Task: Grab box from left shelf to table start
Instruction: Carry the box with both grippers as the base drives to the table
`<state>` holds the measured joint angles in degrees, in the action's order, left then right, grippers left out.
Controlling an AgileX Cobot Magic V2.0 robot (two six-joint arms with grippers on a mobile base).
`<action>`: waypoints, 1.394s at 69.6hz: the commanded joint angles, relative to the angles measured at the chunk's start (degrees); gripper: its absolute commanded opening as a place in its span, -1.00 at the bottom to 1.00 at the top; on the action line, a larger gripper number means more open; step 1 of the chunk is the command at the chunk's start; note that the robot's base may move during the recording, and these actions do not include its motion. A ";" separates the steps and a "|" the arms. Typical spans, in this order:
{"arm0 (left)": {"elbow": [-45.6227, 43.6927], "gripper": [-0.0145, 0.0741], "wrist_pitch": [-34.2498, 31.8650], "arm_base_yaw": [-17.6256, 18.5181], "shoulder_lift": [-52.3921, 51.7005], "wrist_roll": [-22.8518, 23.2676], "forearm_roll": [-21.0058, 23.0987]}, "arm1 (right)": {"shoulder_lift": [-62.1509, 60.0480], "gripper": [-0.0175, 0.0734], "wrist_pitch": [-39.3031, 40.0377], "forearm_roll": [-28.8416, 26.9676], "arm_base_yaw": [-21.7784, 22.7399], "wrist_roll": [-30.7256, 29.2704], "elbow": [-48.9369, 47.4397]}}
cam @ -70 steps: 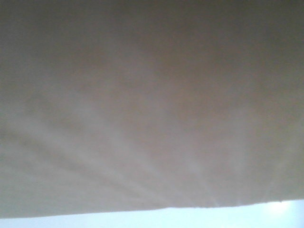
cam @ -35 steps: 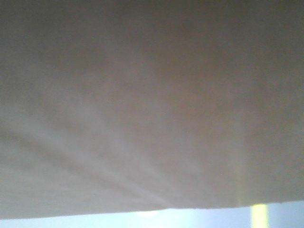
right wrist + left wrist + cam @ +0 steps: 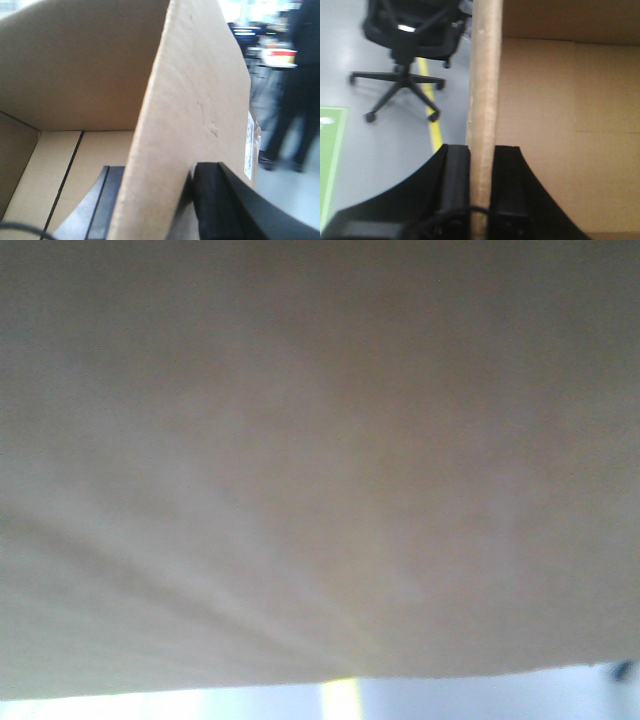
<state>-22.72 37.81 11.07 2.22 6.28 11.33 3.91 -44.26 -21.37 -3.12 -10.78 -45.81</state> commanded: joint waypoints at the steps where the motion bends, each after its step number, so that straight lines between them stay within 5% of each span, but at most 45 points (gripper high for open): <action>1: -0.67 -0.88 -0.93 -0.46 1.01 0.08 -5.74 | 0.46 -0.49 8.57 -1.49 -0.15 0.28 -2.05; 97: -0.67 -0.88 -0.93 -0.46 1.01 0.08 -5.74 | 0.46 -0.49 8.53 -1.49 -0.15 0.23 -2.05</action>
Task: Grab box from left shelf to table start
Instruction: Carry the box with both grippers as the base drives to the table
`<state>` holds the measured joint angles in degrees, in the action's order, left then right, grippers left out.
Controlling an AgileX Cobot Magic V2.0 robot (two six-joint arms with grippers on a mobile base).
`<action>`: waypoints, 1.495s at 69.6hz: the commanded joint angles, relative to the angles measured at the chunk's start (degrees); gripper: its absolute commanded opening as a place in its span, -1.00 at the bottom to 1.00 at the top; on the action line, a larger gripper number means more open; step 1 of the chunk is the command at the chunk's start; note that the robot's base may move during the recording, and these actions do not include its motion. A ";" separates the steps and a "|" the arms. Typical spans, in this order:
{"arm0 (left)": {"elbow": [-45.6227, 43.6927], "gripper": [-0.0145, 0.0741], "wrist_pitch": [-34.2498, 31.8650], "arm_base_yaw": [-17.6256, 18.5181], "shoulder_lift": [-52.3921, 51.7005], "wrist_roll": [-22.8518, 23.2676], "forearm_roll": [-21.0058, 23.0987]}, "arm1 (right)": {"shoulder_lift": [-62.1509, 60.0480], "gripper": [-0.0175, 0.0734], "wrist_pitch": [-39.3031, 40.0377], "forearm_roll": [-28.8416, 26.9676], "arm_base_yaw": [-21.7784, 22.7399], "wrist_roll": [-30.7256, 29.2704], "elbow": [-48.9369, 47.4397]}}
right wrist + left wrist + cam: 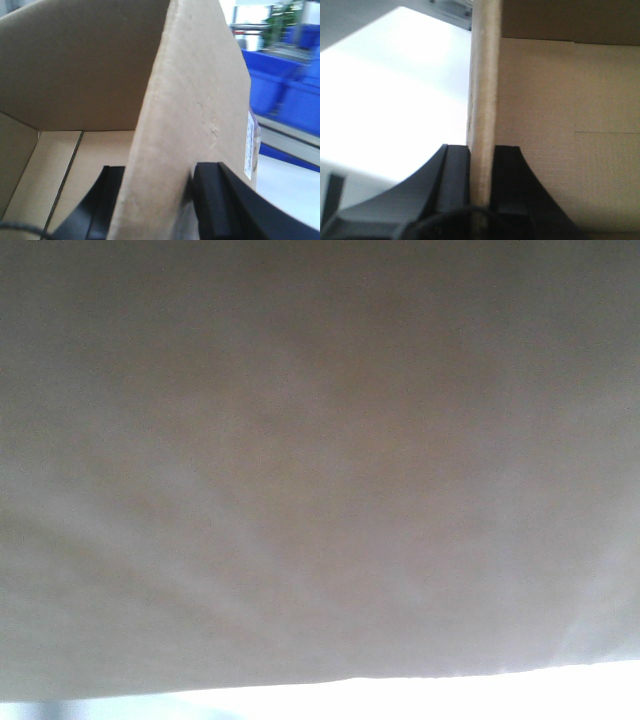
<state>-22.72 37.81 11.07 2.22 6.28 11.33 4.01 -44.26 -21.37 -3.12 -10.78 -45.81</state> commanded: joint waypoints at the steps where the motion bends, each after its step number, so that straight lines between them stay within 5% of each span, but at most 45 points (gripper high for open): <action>1: -0.67 -0.88 -0.93 -0.46 1.01 0.08 -5.74 | 0.36 -0.49 8.53 -1.49 -0.15 0.23 -2.05; 104: -0.67 -0.88 -0.93 -0.46 1.01 0.08 -5.74 | 0.36 -0.49 8.60 -1.49 -0.15 0.23 -2.05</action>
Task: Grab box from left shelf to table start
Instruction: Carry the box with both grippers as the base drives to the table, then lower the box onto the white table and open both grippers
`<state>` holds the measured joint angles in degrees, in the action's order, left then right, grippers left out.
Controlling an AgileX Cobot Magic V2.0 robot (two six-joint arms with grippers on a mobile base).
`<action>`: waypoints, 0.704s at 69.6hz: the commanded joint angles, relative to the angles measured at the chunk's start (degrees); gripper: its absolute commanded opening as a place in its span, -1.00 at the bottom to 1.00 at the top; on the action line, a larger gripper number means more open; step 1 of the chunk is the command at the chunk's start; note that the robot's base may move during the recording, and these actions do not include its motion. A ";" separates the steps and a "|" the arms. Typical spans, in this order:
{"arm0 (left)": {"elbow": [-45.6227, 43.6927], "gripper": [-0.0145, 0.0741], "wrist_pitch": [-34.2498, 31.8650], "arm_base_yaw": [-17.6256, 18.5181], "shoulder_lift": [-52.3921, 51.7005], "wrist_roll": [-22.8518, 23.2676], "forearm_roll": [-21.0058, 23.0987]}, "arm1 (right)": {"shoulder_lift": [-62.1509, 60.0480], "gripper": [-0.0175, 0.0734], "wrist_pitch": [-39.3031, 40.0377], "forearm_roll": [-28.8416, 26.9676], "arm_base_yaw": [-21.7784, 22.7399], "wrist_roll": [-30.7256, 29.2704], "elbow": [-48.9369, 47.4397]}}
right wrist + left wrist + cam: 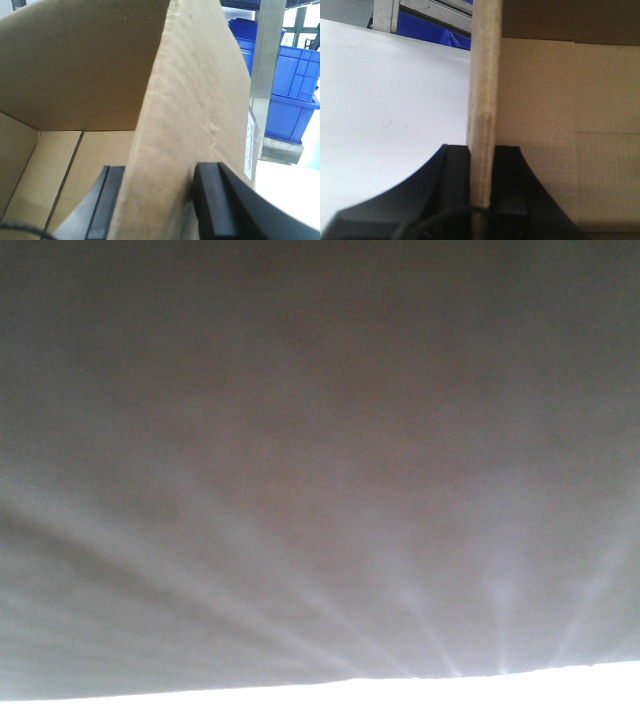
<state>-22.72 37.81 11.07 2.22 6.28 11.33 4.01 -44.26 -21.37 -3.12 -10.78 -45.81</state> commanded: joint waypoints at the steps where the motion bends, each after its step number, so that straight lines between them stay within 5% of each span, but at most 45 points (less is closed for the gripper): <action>1: -0.67 -0.88 -0.93 -0.46 1.01 0.08 -5.74 | 0.36 -0.49 8.60 -1.49 -0.15 0.23 -2.05; 49: -0.67 -0.88 -2.08 -0.46 1.01 0.08 -4.81 | 0.36 -0.49 8.65 -1.49 -0.15 0.23 -2.05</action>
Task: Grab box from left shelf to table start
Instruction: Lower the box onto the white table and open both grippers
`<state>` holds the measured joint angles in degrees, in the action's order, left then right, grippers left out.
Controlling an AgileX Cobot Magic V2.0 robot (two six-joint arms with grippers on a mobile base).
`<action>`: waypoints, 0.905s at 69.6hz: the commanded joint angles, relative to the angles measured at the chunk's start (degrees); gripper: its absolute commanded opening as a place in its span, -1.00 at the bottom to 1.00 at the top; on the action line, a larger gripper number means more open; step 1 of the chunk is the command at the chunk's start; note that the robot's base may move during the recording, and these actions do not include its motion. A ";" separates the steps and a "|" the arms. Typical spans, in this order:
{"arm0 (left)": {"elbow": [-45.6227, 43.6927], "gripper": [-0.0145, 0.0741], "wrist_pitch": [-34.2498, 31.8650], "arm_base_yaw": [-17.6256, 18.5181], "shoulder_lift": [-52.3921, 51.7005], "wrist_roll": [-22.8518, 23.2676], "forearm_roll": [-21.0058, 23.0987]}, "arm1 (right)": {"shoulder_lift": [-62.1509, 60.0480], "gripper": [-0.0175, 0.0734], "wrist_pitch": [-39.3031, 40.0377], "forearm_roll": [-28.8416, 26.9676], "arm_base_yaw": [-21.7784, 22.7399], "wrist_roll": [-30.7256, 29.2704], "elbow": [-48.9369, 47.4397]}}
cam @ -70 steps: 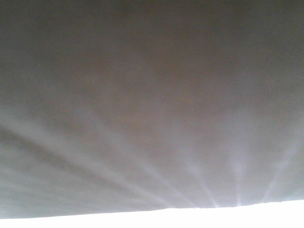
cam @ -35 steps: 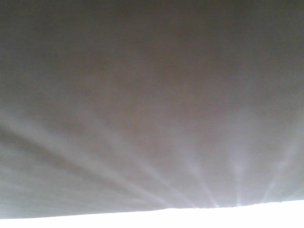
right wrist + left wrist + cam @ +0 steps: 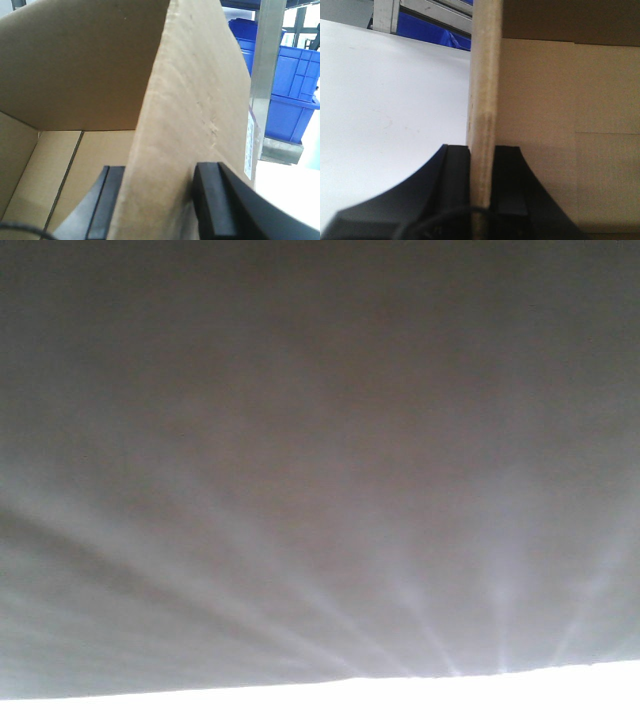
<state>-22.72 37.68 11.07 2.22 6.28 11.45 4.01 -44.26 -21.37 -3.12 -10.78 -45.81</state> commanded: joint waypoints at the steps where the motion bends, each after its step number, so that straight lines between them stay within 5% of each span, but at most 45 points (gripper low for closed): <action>1: -0.67 -0.88 -1.95 -0.46 1.01 0.08 -4.93 | 0.36 -0.49 8.71 -1.49 -0.15 0.23 -2.05; 26: -13.22 -0.88 -1.48 -0.46 5.70 0.08 -10.61 | 7.66 -0.49 6.19 -1.49 -0.15 0.48 -2.11; 63: -45.32 -0.88 9.21 -0.46 45.18 0.08 -16.78 | 47.19 -0.49 -2.57 0.39 -0.15 0.43 -20.73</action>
<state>-63.08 54.85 10.74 41.95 6.28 -2.45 46.56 -50.26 -20.07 -3.12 -10.06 -61.70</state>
